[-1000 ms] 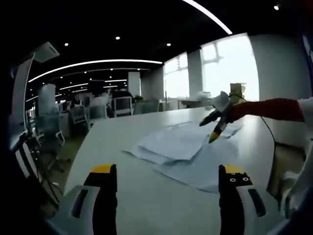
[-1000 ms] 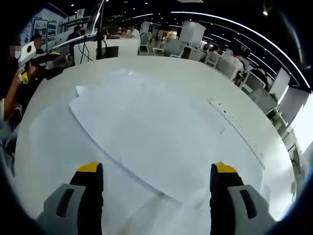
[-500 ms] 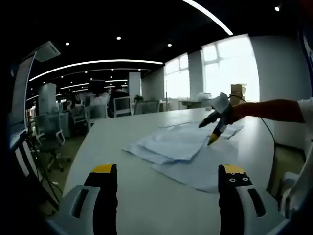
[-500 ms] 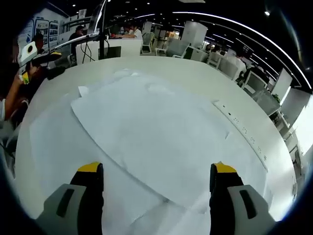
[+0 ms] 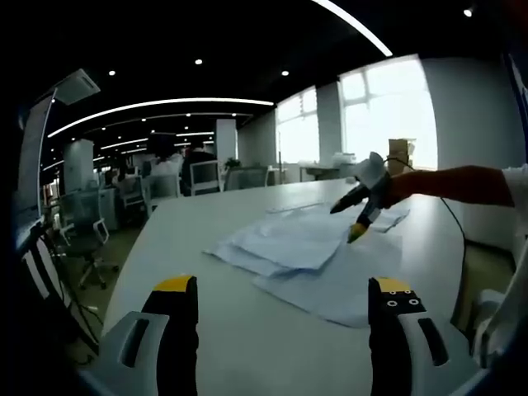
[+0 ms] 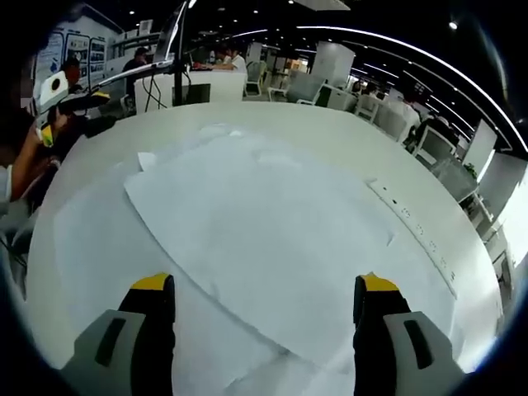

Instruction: Organize the stack of printing papers by aligning and flattening the scattered papers on the table

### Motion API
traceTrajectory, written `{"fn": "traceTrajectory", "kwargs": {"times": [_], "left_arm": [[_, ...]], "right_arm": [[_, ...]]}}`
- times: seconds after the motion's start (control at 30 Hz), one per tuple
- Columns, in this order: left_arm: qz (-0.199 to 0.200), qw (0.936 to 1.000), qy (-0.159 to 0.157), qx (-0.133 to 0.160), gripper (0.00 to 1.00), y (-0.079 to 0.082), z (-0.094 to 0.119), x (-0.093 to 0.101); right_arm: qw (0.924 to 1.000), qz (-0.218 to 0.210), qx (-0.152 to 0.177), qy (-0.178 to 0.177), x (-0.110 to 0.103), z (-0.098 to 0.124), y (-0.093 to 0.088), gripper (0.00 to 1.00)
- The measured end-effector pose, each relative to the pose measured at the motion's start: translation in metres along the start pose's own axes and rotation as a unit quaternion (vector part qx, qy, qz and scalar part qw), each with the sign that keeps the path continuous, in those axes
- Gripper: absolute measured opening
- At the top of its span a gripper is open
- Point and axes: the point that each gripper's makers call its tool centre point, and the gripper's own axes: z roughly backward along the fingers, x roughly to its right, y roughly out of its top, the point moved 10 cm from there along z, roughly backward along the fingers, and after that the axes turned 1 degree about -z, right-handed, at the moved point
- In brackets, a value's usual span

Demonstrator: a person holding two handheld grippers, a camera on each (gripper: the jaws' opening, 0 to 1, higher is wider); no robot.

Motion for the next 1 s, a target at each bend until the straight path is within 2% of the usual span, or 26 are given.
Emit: {"fn": "traceTrajectory", "kwargs": {"times": [0.37, 0.43, 0.6, 0.7, 1.0], "left_arm": [[0.000, 1.0000, -0.001, -0.006, 0.87, -0.001, -0.004, 0.001], [0.002, 1.0000, 0.000, -0.006, 0.87, -0.001, -0.004, 0.000], [0.001, 1.0000, 0.001, -0.008, 0.87, -0.002, -0.004, 0.000], [0.002, 1.0000, 0.004, -0.006, 0.87, -0.001, -0.002, -0.001], [-0.001, 0.9999, 0.007, -0.009, 0.87, 0.000, 0.000, -0.003]], "right_arm": [[0.9995, 0.008, 0.009, 0.030, -0.015, -0.010, 0.008, 0.84], [0.9987, 0.008, 0.025, 0.045, -0.019, -0.011, 0.012, 0.84], [0.9987, 0.011, 0.021, 0.045, -0.021, -0.013, 0.014, 0.84], [0.9976, 0.017, 0.010, 0.067, -0.031, -0.020, 0.016, 0.84], [0.9959, 0.022, 0.008, 0.087, -0.040, -0.027, 0.024, 0.84]]}}
